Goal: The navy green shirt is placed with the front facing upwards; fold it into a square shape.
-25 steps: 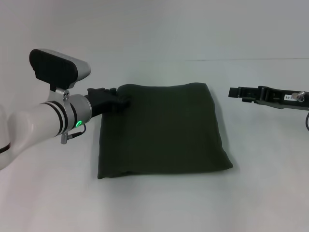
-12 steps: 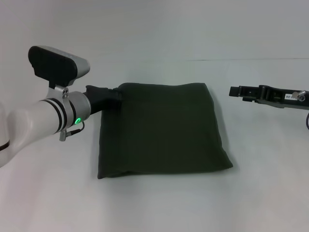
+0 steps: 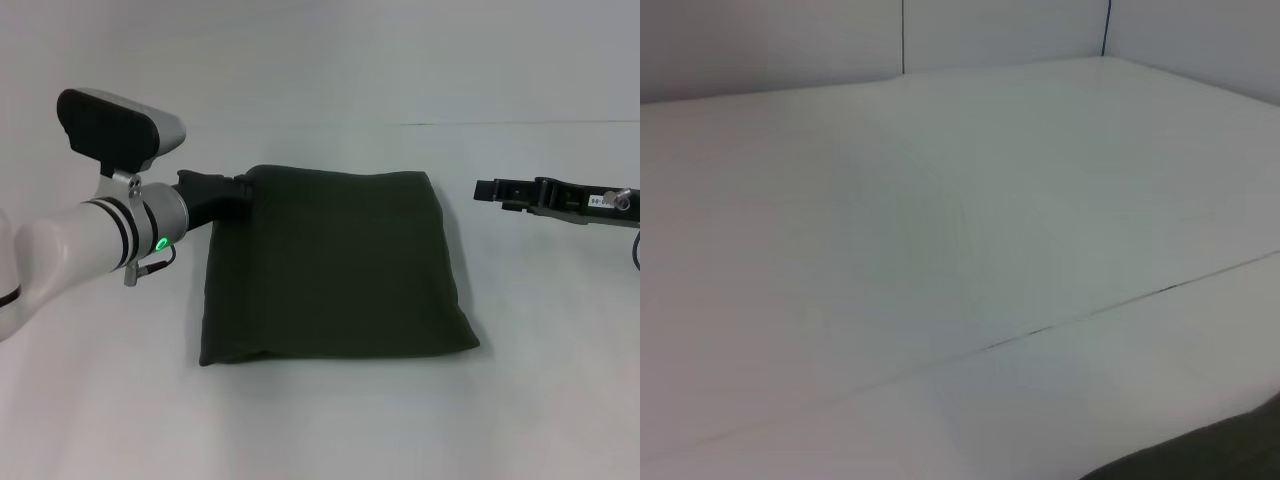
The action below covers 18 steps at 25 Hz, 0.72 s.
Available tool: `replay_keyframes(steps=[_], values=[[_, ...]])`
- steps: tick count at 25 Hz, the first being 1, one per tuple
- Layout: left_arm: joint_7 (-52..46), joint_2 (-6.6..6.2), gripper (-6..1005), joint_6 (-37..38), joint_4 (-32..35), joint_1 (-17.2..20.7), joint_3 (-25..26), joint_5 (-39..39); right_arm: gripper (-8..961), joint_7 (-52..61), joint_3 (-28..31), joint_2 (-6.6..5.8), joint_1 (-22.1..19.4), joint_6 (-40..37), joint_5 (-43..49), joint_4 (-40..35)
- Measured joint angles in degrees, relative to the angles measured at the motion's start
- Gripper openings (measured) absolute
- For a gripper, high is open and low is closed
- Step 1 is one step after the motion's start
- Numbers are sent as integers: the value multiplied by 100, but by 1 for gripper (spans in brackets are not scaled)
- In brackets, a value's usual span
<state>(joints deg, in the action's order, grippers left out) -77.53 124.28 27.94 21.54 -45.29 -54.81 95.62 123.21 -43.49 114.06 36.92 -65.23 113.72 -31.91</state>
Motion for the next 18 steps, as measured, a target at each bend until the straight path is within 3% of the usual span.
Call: replay_keyframes(steps=[7, 18], values=[[14, 10, 1, 0, 45, 59, 43, -14, 676, -23, -2, -1, 0, 3, 0, 56], [-28, 6, 261, -257, 378, 416, 641, -429, 677, -53, -2, 7, 0, 2, 0, 70]])
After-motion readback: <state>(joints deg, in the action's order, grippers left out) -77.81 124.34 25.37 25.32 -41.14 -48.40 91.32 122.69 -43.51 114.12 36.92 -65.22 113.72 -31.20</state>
